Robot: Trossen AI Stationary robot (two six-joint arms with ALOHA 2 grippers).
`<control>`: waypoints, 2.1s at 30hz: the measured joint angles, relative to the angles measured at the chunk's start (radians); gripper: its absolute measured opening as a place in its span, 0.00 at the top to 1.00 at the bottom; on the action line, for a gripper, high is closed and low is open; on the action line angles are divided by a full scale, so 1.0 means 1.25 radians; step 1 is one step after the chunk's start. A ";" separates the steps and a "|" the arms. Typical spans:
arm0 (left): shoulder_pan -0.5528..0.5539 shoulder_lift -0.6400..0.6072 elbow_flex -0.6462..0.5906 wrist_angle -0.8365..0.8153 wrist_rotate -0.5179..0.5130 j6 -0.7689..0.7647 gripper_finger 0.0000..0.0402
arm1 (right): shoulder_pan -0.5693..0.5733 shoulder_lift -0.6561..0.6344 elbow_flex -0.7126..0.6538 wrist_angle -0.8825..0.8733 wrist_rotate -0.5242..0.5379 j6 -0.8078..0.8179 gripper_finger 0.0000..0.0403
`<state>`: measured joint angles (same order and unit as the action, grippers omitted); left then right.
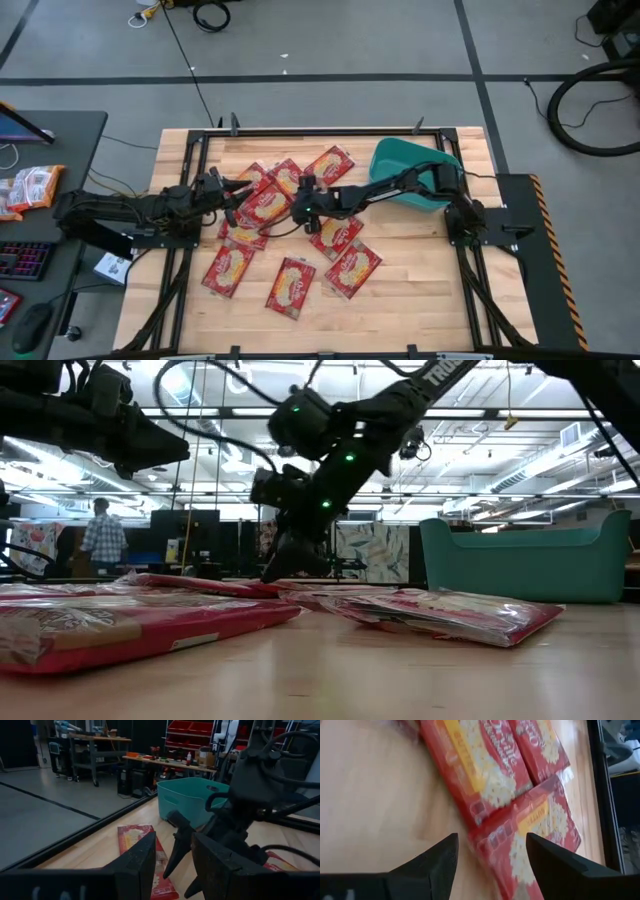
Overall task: Sort popcorn bags into baskets
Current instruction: Put the red popcorn bag into the green container
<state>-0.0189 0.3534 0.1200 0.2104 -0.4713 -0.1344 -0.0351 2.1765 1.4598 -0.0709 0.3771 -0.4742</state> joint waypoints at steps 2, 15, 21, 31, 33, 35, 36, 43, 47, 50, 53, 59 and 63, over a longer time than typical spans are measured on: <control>0.000 0.000 0.000 0.000 0.000 0.000 0.68 | 0.001 0.017 0.026 -0.012 0.000 -0.001 0.41; 0.000 0.000 0.001 0.001 0.000 0.000 0.68 | 0.008 0.077 0.048 -0.006 0.133 -0.065 0.50; 0.000 0.000 0.001 0.001 -0.003 0.000 0.68 | 0.004 0.075 0.047 -0.005 0.138 -0.059 0.60; 0.000 0.000 0.001 0.001 -0.003 0.000 0.68 | 0.006 0.075 0.046 -0.005 0.121 -0.057 0.93; 0.000 0.000 0.001 0.001 -0.003 0.000 0.68 | 0.011 0.068 0.045 -0.011 0.128 -0.061 0.98; 0.000 0.000 0.001 0.001 -0.003 -0.001 0.68 | 0.019 0.056 0.045 -0.010 0.144 -0.065 0.98; 0.000 0.000 0.001 0.001 -0.003 -0.001 0.68 | 0.022 0.048 0.045 -0.012 0.153 -0.067 0.97; 0.000 0.000 0.001 0.001 -0.003 -0.001 0.68 | 0.048 -0.019 0.045 -0.030 0.192 -0.076 0.98; 0.000 0.000 0.001 0.001 -0.003 -0.002 0.68 | 0.068 -0.044 0.045 -0.050 0.265 -0.110 0.98; 0.000 0.000 0.001 0.001 -0.003 -0.004 0.68 | 0.082 -0.054 0.045 -0.071 0.311 -0.142 0.99; 0.000 0.000 0.001 0.001 -0.003 -0.009 0.68 | 0.098 -0.071 0.045 -0.089 0.355 -0.157 0.99; 0.000 0.000 0.001 0.001 -0.003 -0.009 0.68 | 0.120 -0.112 0.045 -0.141 0.436 -0.168 0.99; 0.000 0.000 0.001 0.001 -0.003 -0.009 0.68 | 0.128 -0.152 0.045 -0.198 0.450 -0.148 0.99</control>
<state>-0.0193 0.3534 0.1211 0.2119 -0.4753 -0.1459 0.1244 1.9860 1.5166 -0.3182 0.9401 -0.6594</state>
